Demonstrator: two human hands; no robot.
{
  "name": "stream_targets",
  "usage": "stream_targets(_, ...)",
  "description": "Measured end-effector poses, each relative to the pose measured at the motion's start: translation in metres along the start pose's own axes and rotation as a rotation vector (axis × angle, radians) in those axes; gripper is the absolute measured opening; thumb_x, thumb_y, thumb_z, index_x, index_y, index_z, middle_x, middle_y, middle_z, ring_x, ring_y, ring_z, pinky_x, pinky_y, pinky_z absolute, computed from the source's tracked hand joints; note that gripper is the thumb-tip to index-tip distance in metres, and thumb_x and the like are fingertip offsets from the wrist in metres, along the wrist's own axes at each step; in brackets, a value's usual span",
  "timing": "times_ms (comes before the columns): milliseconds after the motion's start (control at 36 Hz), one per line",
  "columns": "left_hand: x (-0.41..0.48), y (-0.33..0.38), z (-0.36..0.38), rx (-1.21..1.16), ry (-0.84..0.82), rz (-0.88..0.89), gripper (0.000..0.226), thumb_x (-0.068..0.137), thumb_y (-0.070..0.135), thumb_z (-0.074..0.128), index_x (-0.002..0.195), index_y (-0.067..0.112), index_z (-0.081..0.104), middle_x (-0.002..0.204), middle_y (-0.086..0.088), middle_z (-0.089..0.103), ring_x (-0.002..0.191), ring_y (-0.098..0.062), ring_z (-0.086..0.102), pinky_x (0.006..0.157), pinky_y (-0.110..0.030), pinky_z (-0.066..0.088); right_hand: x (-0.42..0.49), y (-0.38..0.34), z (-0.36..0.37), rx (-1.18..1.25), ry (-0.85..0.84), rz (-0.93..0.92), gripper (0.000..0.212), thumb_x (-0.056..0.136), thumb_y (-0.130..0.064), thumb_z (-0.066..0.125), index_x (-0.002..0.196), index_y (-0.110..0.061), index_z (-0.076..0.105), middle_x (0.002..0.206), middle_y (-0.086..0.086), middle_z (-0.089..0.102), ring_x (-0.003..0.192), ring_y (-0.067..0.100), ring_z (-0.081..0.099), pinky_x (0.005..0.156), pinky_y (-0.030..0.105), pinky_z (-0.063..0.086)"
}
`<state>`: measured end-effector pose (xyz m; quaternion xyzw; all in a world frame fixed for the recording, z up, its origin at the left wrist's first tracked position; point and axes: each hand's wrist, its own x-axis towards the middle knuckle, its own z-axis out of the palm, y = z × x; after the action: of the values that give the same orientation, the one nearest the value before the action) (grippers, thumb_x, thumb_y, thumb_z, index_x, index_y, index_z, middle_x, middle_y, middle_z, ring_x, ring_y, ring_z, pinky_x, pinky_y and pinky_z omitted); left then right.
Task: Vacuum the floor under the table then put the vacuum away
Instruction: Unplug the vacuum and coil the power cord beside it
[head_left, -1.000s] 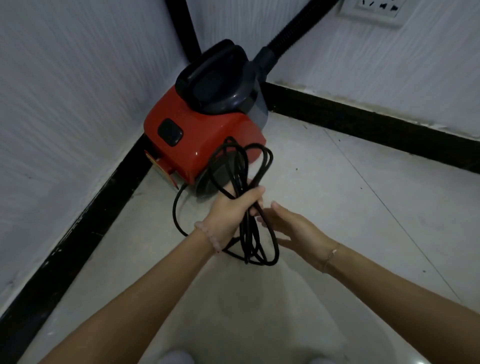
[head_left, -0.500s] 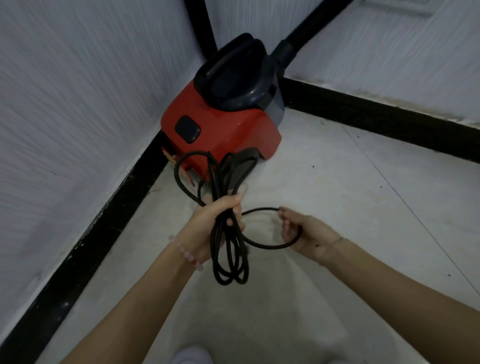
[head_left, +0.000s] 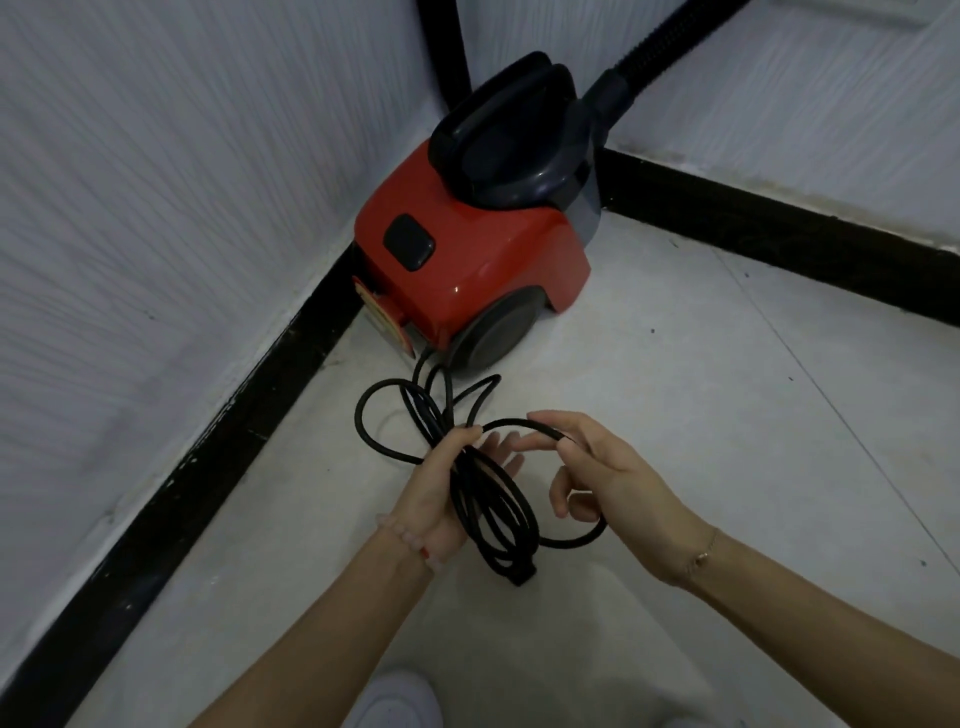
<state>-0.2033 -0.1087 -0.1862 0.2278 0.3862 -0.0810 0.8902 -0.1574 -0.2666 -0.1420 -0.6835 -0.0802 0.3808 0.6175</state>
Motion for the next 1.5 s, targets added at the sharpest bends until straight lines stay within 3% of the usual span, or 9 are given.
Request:
stream_targets(139, -0.001, 0.003, -0.001, -0.061, 0.058, 0.008, 0.016, 0.093, 0.014, 0.051, 0.102, 0.005, 0.06, 0.087, -0.004, 0.072, 0.105, -0.025, 0.064, 0.104, -0.042, 0.045, -0.005, 0.012, 0.004, -0.122, -0.085, 0.031, 0.03, 0.101, -0.009, 0.036, 0.116, -0.024, 0.058, 0.098, -0.003, 0.071, 0.059, 0.013, 0.055, 0.052, 0.02, 0.038)
stream_targets(278, -0.005, 0.003, -0.009, 0.048, 0.158, 0.106, 0.016, 0.089, 0.009, 0.053, 0.1, 0.001, 0.061, 0.084, -0.003, 0.063, 0.061, -0.012, 0.055, 0.053, -0.021, 0.056, -0.004, 0.025, 0.004, -0.296, -0.124, 0.084, 0.033, 0.1, -0.013, 0.041, 0.114, -0.035, 0.06, 0.093, -0.011, 0.068, 0.07, 0.004, 0.057, 0.063, 0.017, 0.046)
stream_targets(500, -0.022, 0.025, -0.034, 0.317, 0.359, 0.369, 0.037, 0.073, 0.009, 0.08, 0.101, 0.013, 0.056, 0.078, -0.007, 0.059, 0.056, -0.016, 0.057, 0.049, -0.027, 0.052, 0.005, 0.033, 0.015, -0.537, -0.266, 0.192, 0.027, 0.098, -0.02, 0.043, 0.117, -0.029, 0.061, 0.102, -0.011, 0.065, 0.08, 0.001, 0.059, 0.066, 0.008, 0.046)
stream_targets(639, -0.028, 0.045, -0.057, 0.984, 0.329, 0.481, 0.071, 0.084, 0.007, 0.067, 0.137, 0.03, 0.026, 0.105, 0.002, 0.062, 0.081, -0.011, 0.063, 0.06, -0.022, 0.055, 0.021, 0.031, 0.017, -0.517, -0.223, 0.201, 0.024, 0.098, -0.013, 0.042, 0.108, -0.025, 0.06, 0.095, -0.008, 0.065, 0.077, 0.007, 0.06, 0.067, 0.015, 0.048)
stream_targets(750, -0.017, 0.06, -0.078, 1.669, 0.407, 0.407, 0.042, 0.088, 0.029, 0.061, 0.124, 0.014, 0.047, 0.108, -0.011, 0.066, 0.094, -0.026, 0.063, 0.076, -0.032, 0.053, 0.033, 0.027, 0.018, -0.528, -0.224, 0.173, 0.025, 0.098, -0.01, 0.041, 0.107, -0.023, 0.06, 0.094, -0.005, 0.066, 0.076, 0.008, 0.06, 0.066, 0.016, 0.049)
stream_targets(944, -0.004, 0.055, -0.086, 2.079, 0.253, 0.399, 0.03, 0.09, 0.027, 0.055, 0.114, 0.009, 0.051, 0.102, -0.017, 0.068, 0.09, -0.033, 0.065, 0.077, -0.04, 0.055, 0.053, 0.021, 0.02, -0.542, -0.183, 0.135, 0.025, 0.096, -0.007, 0.042, 0.105, -0.02, 0.062, 0.093, -0.001, 0.067, 0.077, 0.011, 0.06, 0.066, 0.015, 0.047)
stream_targets(1167, 0.002, 0.041, -0.069, 1.331, 0.258, 0.41, 0.017, 0.082, 0.006, 0.063, 0.098, 0.003, 0.069, 0.087, -0.002, 0.07, 0.079, -0.013, 0.063, 0.06, -0.009, 0.048, 0.062, 0.026, 0.028, -0.491, -0.137, 0.141, 0.022, 0.094, -0.009, 0.046, 0.099, -0.023, 0.062, 0.086, -0.005, 0.067, 0.076, 0.008, 0.061, 0.065, 0.014, 0.048)
stream_targets(1333, 0.012, 0.025, -0.064, 1.051, 0.325, 0.405, 0.009, 0.084, 0.002, 0.056, 0.079, -0.001, 0.063, 0.056, 0.006, 0.064, 0.057, -0.008, 0.059, 0.054, -0.013, 0.049, 0.057, 0.038, 0.039, -0.485, -0.2, 0.176, 0.018, 0.091, -0.012, 0.05, 0.094, -0.026, 0.061, 0.087, -0.005, 0.069, 0.075, 0.006, 0.063, 0.07, 0.02, 0.049)
stream_targets(1500, 0.025, 0.021, -0.055, 0.818, 0.44, 0.388, 0.004, 0.083, 0.004, 0.061, 0.084, 0.0, 0.062, 0.064, -0.003, 0.061, 0.06, -0.013, 0.056, 0.051, -0.015, 0.048, 0.057, 0.043, 0.036, -0.496, -0.193, 0.193, 0.017, 0.092, -0.013, 0.049, 0.097, -0.024, 0.061, 0.09, -0.002, 0.068, 0.078, 0.007, 0.063, 0.071, 0.018, 0.047)
